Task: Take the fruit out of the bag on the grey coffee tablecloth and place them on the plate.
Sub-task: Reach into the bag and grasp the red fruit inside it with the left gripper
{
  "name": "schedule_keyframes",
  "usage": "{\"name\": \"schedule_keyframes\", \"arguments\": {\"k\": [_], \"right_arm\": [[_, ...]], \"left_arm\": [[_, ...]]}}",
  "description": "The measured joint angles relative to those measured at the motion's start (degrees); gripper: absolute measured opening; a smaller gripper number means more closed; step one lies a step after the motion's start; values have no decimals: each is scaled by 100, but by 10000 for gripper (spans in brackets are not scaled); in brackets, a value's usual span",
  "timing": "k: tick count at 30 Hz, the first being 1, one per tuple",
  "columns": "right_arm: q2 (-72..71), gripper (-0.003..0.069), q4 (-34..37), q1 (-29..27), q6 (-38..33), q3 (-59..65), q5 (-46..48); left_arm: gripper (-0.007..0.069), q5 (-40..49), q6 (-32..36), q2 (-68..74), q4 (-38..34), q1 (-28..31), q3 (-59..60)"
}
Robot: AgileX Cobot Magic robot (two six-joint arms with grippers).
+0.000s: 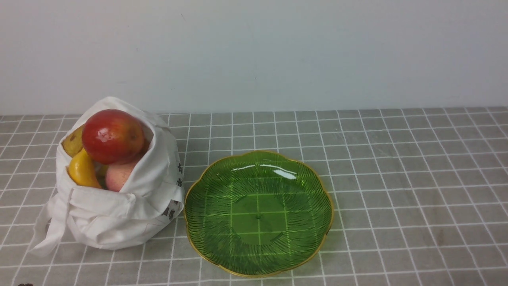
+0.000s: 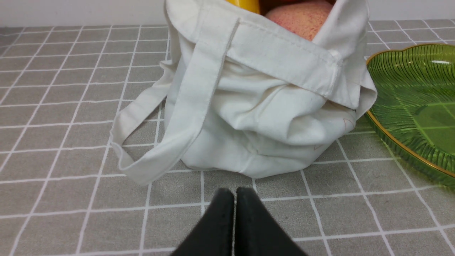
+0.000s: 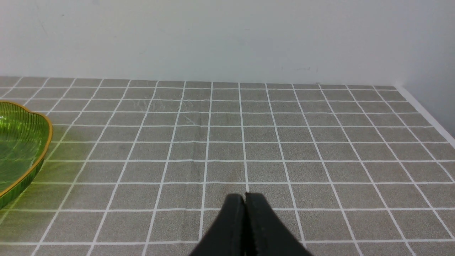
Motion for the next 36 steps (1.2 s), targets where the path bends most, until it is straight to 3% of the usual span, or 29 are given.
{"name": "schedule_keyframes", "arguments": {"k": [8,17,22,28,32,36], "right_arm": [[0,-15,0,0,0,0,0],[0,-15,0,0,0,0,0],[0,-15,0,0,0,0,0],[0,-15,0,0,0,0,0],[0,-15,0,0,0,0,0],[0,-15,0,0,0,0,0]], "left_arm": [[-8,-68,-6,0,-13,0,0],[-8,-1062,-233,0,-1070,0,7],[-8,-1822,-632,0,-1823,0,7],[-8,-3613,-981,0,-2365,0,-172],[-8,-3374,-723,152,-2027,0,-1157],[-8,-1665,-590,1130,-1868,0,-2634]]}}
